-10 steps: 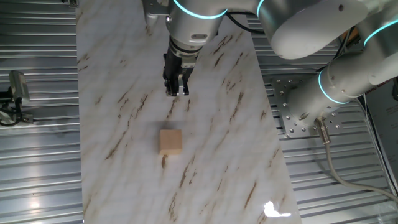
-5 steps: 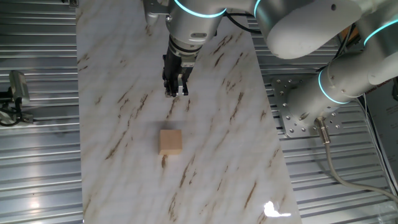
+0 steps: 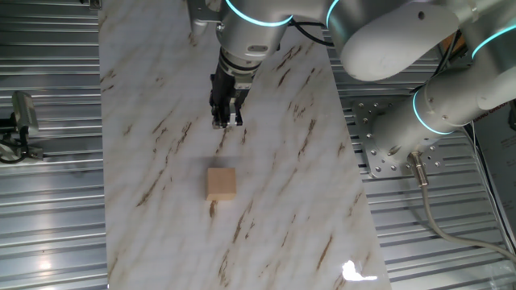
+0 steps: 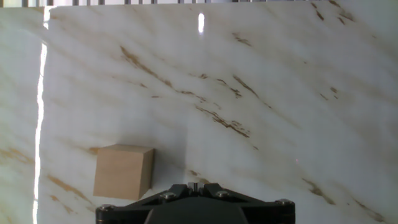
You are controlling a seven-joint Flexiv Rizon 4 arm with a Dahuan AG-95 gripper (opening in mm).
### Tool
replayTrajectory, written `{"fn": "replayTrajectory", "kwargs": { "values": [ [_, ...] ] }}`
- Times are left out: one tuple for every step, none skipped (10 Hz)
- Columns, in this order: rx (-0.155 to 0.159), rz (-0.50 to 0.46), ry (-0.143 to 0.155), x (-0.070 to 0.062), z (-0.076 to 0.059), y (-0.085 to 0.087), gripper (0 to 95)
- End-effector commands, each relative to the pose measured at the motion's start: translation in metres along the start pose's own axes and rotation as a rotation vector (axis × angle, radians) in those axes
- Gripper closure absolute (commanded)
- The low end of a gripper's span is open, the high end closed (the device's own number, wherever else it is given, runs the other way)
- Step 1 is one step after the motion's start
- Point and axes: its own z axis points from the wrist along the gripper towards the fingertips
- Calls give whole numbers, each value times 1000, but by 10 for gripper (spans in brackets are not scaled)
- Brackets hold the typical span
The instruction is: Approach and touch the side of the small block
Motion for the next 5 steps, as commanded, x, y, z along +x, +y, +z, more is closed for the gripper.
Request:
{"fn": "replayTrajectory", "kwargs": {
  "values": [
    [0, 0, -9, -1, 4, 0, 950],
    [0, 1, -14, -1, 7, 0, 950],
    [2, 1, -15, -1, 8, 0, 950],
    [4, 4, -17, -1, 11, 0, 950],
    [4, 5, -18, -2, 13, 0, 950]
  ]
}}
